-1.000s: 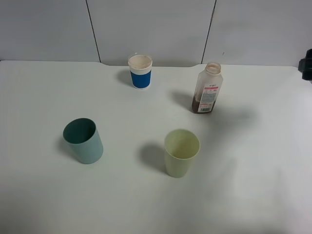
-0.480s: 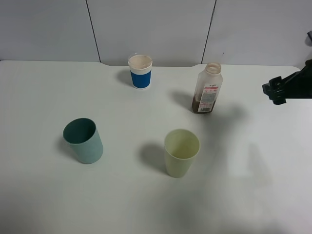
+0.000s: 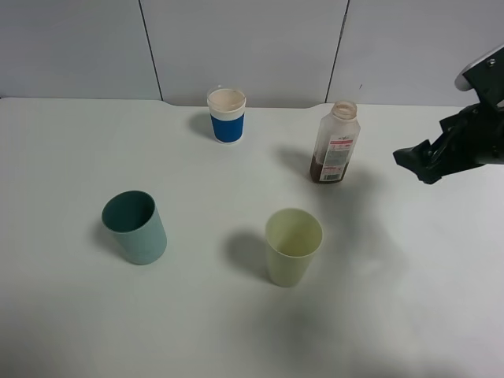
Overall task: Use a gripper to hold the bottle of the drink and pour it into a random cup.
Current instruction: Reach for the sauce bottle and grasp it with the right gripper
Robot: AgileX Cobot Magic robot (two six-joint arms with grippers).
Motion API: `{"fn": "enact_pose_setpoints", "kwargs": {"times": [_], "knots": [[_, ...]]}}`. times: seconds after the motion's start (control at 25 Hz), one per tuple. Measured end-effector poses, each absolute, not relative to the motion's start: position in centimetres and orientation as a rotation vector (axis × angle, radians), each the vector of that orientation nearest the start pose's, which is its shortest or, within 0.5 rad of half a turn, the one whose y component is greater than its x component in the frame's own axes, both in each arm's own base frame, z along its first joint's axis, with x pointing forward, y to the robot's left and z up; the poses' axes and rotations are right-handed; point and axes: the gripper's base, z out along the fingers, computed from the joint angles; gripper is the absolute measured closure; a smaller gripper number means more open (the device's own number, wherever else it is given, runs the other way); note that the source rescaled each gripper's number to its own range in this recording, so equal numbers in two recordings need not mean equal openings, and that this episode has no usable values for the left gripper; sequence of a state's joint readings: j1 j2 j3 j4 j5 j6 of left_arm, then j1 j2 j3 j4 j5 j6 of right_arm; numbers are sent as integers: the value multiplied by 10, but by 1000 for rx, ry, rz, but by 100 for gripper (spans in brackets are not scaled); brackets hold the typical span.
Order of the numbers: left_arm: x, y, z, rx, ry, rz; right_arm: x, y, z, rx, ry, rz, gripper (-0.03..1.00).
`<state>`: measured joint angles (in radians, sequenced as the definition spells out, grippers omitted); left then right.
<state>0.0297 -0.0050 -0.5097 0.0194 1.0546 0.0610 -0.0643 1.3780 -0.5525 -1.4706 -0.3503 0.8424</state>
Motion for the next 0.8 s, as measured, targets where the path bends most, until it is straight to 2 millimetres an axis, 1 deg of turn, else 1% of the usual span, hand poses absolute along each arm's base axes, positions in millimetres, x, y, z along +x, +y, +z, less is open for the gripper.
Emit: {"fn": "enact_pose_setpoints", "kwargs": {"times": [0.08,0.24,0.32,0.44,0.52,0.56,0.64,0.72,0.8], "knots": [[-7,1,280,31,2024,81,256,17,195,-833,2081,54,22],[-7,1,280,31,2024,81,271,21,194,-893,2068,105,22],[-7,1,280,31,2024,81,276,21,193,-881,2083,130,22],[-7,1,280,31,2024,81,278,21,187,-843,2125,165,22],[-7,1,280,31,2024,81,278,20,185,-832,2146,155,21],[-7,1,280,31,2024,81,279,19,183,-830,2155,151,17],[-7,1,280,31,2024,81,281,16,180,-828,2169,140,6],[-7,1,280,31,2024,81,285,11,176,-813,2187,129,0],[-7,1,280,31,2024,81,287,7,172,-815,2203,135,-2]]}}
